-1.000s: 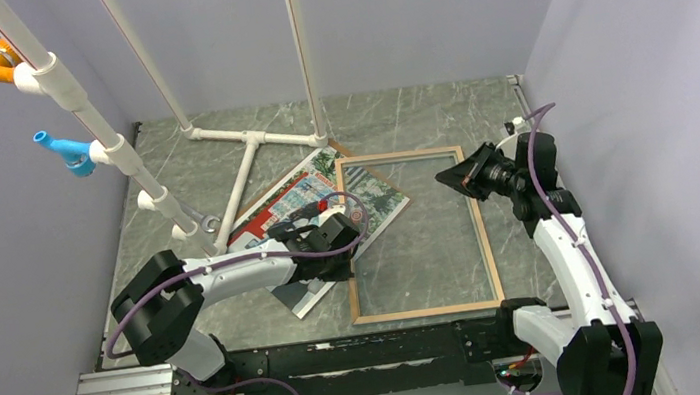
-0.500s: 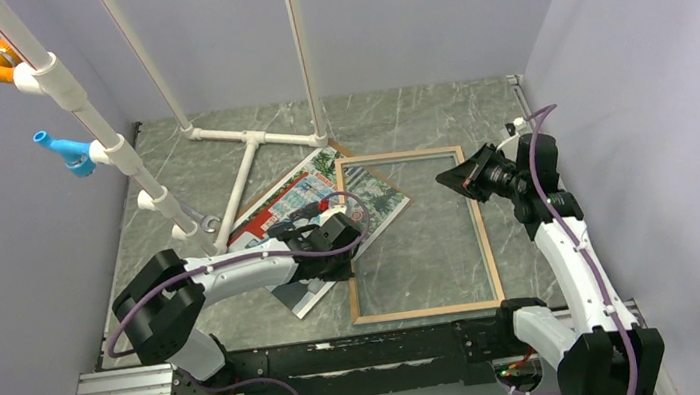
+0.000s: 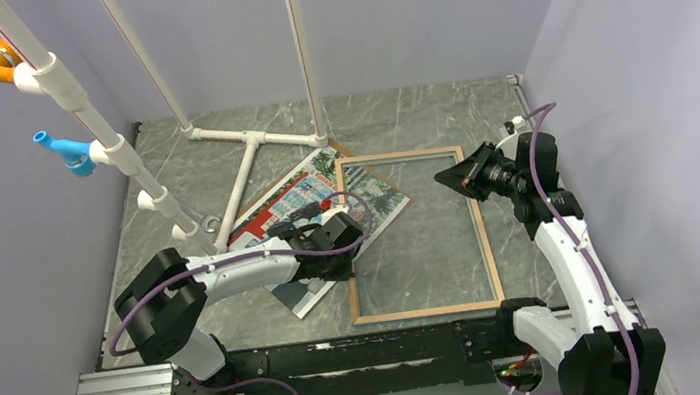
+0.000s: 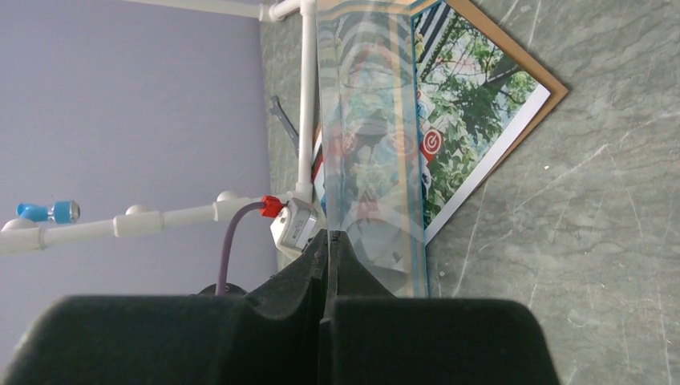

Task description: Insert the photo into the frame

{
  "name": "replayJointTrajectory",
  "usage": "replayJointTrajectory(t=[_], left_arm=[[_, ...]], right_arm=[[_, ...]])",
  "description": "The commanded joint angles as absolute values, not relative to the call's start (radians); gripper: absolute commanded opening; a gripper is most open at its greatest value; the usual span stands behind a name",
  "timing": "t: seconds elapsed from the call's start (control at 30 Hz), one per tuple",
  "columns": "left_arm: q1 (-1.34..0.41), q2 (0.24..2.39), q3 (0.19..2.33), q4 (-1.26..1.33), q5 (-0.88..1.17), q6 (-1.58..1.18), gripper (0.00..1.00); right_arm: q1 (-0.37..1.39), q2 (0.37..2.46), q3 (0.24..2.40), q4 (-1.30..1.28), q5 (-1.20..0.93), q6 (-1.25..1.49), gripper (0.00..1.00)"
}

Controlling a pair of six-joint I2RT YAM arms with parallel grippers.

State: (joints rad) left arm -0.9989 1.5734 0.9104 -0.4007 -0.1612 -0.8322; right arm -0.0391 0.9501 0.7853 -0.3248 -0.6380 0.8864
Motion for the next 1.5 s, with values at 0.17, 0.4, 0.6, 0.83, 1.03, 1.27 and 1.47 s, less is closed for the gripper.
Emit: replayJointTrajectory(t=[0.17,0.4,0.6,0.83,1.03,1.27,1.47], left_arm=[[-1.006,1.624,0.905,-0.432,-0.199,-0.816,0.00],[-1.007,1.625,0.909,-0.434,-0.201,-0.816,0.00],[-1.006,1.626,0.910,-0.437,-0.203,-0.816,0.00],[-1.008,1.628,0.913,-0.441,-0.206,-0.818,0.00],[-1.009,1.624,0.913,-0.448,-0.210,-0.823,0.00],[-1.009,1.616,0.907,-0.448,-0.212,-0.828,0.00],[-1.009,1.615,0.906,-0.451,-0.211,-0.835,0.00]], right_arm=[[-0.027,0.964,0.811,-0.318,-0.682,0.901,0.00],[-0.021,0.974,0.803,-0.364,-0.681,0.857,0.00],[-0.020,0.980,0.821,-0.422,-0.696,0.810,0.00],[-0.019,0.998,0.835,-0.443,-0.738,0.777,0.00],[-0.019,1.038,0.886,-0.495,-0.758,0.704,0.00],[-0.019,1.148,0.983,-0.574,-0.809,0.563,0.00],[-0.019,1.197,1.020,-0.629,-0.806,0.506,0.00]])
